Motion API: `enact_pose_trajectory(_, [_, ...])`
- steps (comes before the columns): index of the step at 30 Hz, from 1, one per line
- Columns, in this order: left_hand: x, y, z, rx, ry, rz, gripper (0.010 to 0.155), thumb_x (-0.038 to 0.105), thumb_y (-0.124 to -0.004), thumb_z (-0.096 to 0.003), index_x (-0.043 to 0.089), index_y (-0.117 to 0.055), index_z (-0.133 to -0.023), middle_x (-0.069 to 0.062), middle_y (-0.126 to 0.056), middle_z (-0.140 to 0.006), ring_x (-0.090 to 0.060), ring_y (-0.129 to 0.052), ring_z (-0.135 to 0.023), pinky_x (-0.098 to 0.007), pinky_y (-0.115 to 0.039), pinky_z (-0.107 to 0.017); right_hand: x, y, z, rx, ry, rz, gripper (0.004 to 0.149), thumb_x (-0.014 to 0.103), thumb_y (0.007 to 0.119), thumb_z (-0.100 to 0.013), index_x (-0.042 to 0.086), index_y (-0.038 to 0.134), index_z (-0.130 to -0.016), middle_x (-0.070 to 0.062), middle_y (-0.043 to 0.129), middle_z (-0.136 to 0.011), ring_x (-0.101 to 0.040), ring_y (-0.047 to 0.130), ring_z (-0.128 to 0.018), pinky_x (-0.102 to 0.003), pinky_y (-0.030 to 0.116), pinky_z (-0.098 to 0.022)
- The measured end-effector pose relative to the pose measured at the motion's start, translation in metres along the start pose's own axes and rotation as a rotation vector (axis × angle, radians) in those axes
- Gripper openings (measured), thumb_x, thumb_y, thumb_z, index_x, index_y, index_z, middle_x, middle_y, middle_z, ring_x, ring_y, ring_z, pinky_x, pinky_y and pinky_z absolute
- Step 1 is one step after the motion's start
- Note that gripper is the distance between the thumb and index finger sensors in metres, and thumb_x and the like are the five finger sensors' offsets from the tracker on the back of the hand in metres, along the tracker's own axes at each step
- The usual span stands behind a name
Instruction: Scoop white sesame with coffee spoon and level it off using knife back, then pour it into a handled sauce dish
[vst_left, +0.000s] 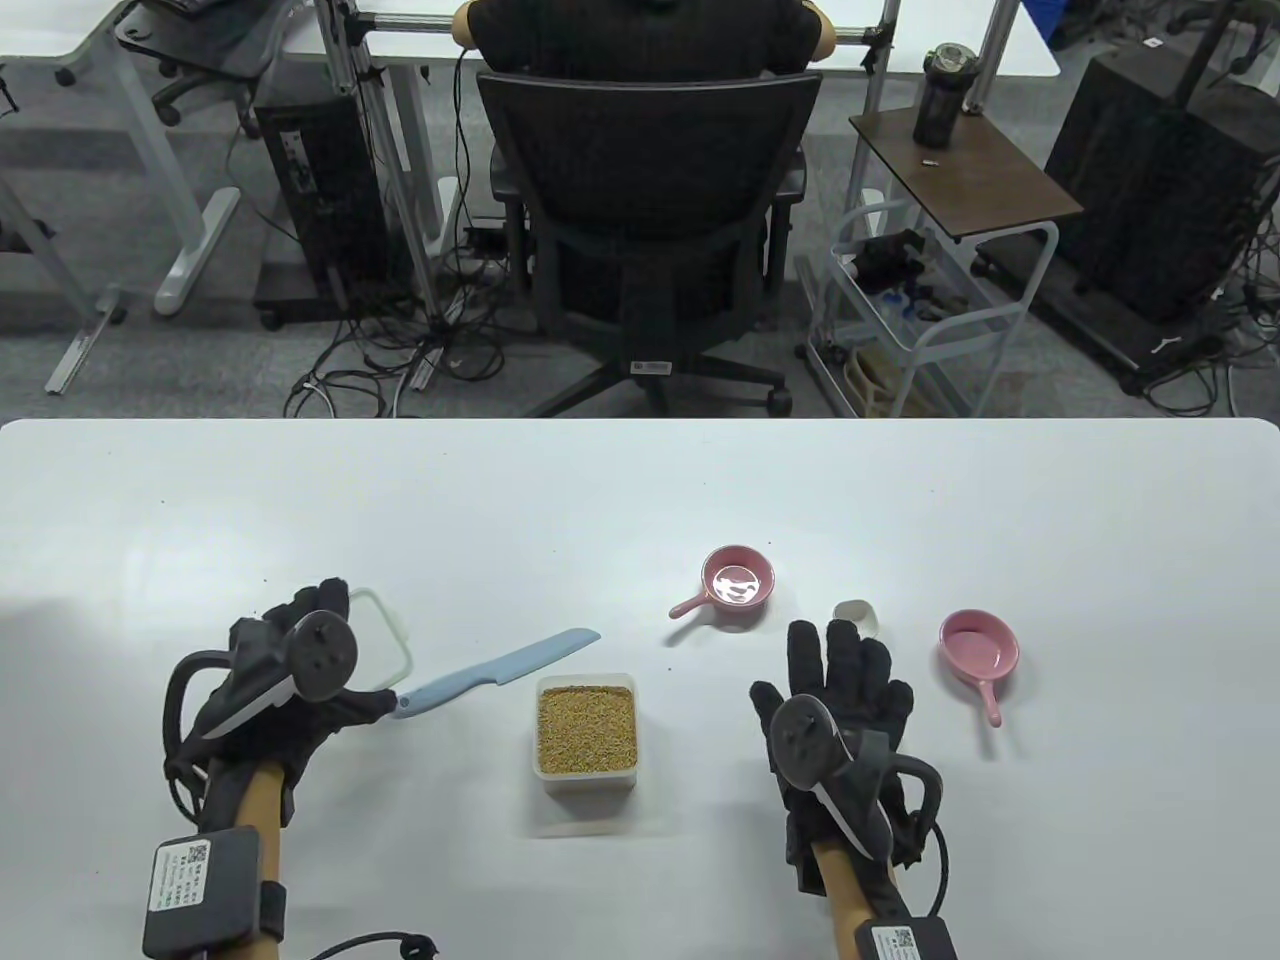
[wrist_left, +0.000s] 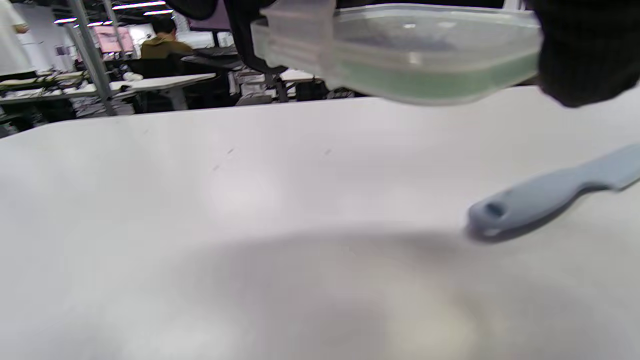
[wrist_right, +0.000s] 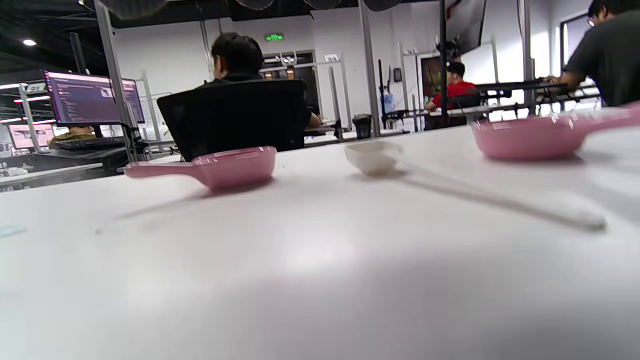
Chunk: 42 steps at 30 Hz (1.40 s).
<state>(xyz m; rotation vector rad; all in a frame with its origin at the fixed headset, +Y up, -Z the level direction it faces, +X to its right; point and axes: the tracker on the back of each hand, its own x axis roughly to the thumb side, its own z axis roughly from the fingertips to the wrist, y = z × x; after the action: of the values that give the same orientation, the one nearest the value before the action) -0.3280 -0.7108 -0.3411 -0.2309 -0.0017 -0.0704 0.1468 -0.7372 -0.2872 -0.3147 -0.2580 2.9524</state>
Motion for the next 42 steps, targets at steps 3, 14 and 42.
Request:
enact_pose_trajectory(3, [-0.014, -0.018, -0.002, -0.046, 0.044, -0.009, 0.12, 0.081, -0.079, -0.0398, 0.018, -0.021, -0.124, -0.011, -0.039, -0.131, -0.042, -0.06, -0.122, -0.066, -0.042, -0.083, -0.006, 0.01, 0.002, 0.016, 0.014, -0.006, 0.069, 0.059, 0.06, -0.056, 0.033, 0.041, -0.117, -0.006, 0.033, -0.125, -0.042, 0.036, -0.112, -0.065, 0.035, -0.076])
enact_pose_trajectory(14, [-0.027, -0.061, -0.009, -0.18, 0.091, 0.062, 0.116, 0.079, -0.077, -0.042, 0.02, -0.021, -0.124, -0.009, -0.04, -0.131, -0.04, -0.052, -0.124, -0.067, -0.039, -0.083, -0.007, 0.012, 0.003, 0.008, 0.016, -0.032, 0.07, 0.06, 0.059, -0.056, 0.033, 0.041, -0.117, -0.006, 0.033, -0.125, -0.037, 0.035, -0.113, -0.065, 0.034, -0.075])
enact_pose_trajectory(42, [0.078, 0.005, 0.044, 0.152, -0.054, 0.122, 0.099, 0.077, -0.052, -0.0518, 0.025, -0.007, -0.123, -0.004, -0.013, -0.133, -0.04, -0.014, -0.122, -0.068, -0.021, -0.08, -0.006, 0.016, 0.009, 0.075, -0.004, -0.075, 0.071, 0.061, 0.059, -0.056, 0.032, 0.037, -0.118, -0.008, 0.03, -0.126, -0.04, 0.031, -0.112, -0.065, 0.033, -0.074])
